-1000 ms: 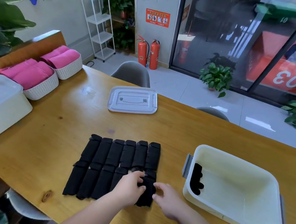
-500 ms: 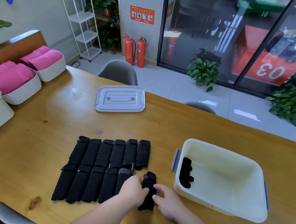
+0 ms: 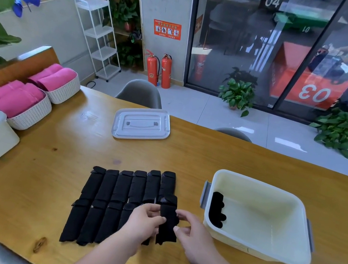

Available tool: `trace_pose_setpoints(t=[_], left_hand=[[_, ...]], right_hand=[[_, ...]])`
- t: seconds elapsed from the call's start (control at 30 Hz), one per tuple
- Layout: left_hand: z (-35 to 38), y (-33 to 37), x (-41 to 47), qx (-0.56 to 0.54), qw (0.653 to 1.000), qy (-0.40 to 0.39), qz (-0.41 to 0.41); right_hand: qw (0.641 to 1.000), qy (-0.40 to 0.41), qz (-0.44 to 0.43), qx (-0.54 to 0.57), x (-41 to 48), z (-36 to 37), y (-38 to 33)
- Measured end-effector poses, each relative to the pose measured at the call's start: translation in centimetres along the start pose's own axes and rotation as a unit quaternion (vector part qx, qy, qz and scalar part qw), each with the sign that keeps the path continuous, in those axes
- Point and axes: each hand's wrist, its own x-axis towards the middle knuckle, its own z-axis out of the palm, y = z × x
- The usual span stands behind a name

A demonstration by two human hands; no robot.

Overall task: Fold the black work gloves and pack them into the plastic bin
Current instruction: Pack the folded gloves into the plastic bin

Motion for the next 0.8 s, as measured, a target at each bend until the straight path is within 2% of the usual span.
trace_pose_setpoints(t=[0.2,0.33,0.5,0.8], left_hand=[[-1.2,3.7,-1.4,-0.073,0.993,-0.078,0.051],[-0.2,6.3,-1.9,-0.087,0.987,-0.11,0.082],[1.9,8.6,-1.7,-0.094,0.976,-0.163,0.108],[7.4,10.2,-0.7,-0.056,0.972,-0.204,0.106]], right_hand=[[0.99,0.096,-0.092,0.055,-0.4,-1.5,-3.1],[0.985,0.113,-0.07,0.114,0.0,-3.9,-4.2],[0.951,0.027,-0.045,0.304,-0.5,-7.8,-4.4],[0.944,0.098,-0.023,0.315,-1.2,-12.9,-1.2]])
